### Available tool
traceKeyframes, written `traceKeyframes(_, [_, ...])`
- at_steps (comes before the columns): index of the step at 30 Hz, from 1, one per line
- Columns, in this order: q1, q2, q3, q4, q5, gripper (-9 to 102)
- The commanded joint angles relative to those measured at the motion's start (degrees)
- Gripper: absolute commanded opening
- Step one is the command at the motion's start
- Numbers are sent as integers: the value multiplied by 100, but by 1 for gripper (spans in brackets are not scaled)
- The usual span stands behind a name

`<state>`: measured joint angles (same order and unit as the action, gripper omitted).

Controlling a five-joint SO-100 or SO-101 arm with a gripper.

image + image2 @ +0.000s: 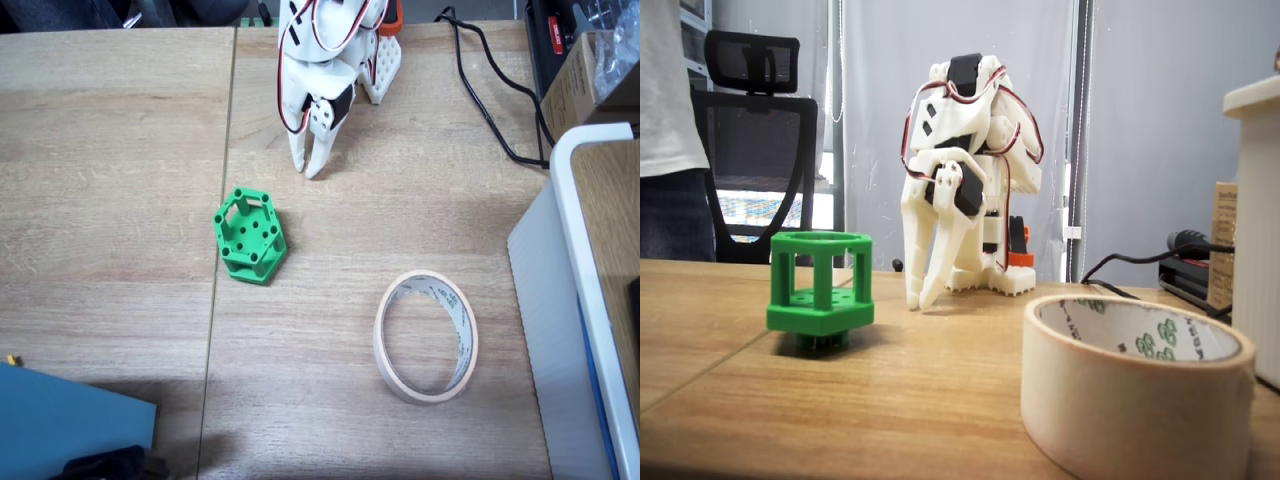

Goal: Grasp a component and put it in the bin.

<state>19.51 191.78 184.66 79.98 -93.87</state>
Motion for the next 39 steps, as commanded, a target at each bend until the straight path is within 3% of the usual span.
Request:
traceKeyframes(1, [9, 9, 53, 105, 9, 4])
traceKeyframes(39, [-70, 9, 53, 105, 9, 3])
